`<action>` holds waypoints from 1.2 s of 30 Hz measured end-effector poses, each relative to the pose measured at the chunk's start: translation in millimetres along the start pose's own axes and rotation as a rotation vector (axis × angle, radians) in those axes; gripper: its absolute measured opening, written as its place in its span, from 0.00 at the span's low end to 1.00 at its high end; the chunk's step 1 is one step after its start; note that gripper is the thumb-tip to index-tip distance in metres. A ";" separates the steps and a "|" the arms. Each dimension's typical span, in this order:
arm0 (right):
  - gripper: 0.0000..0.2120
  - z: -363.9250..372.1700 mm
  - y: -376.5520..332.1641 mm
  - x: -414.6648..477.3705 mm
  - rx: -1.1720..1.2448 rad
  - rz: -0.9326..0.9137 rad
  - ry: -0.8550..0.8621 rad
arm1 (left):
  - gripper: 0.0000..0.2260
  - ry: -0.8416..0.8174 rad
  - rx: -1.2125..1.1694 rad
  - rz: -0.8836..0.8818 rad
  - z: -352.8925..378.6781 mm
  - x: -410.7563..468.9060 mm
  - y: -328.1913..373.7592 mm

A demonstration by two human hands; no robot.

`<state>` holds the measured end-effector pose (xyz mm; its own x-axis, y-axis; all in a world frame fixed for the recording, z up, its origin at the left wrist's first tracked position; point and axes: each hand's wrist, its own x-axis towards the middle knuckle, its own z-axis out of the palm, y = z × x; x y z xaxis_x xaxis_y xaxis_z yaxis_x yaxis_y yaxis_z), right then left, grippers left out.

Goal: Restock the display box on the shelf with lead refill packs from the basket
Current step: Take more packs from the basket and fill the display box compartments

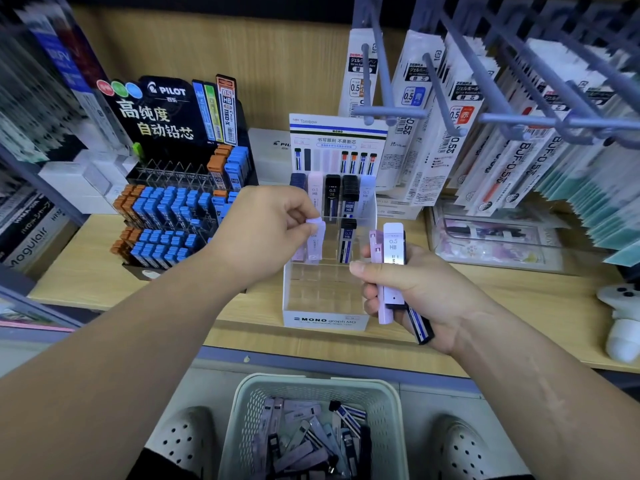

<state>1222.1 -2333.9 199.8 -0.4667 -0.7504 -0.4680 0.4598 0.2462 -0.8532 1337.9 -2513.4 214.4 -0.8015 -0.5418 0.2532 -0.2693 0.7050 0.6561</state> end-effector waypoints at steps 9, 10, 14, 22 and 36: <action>0.21 -2.3 -0.9 -1.9 0.017 0.000 -0.016 | 0.04 -0.019 0.140 0.196 -3.3 7.4 -4.1; 0.21 -2.3 -1.1 -2.1 0.020 0.002 -0.017 | 0.04 -0.025 0.143 0.212 -4.5 7.7 -4.5; 0.23 -2.0 -1.2 -2.4 0.022 0.007 -0.012 | 0.03 -0.042 0.160 0.267 -5.7 7.5 -6.6; 0.19 0.6 -1.4 -5.8 0.012 0.008 -0.016 | 0.09 -0.002 0.314 0.260 8.9 3.8 -12.1; 0.14 19.6 -4.2 -13.3 -0.149 -0.009 -0.097 | 0.03 -0.216 -0.605 -0.234 14.0 -10.2 46.9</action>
<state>1241.2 -2336.9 214.2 -0.3915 -0.8070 -0.4421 0.3358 0.3220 -0.8852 1325.9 -2468.4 232.6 -0.8639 -0.5012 -0.0500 -0.1531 0.1668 0.9740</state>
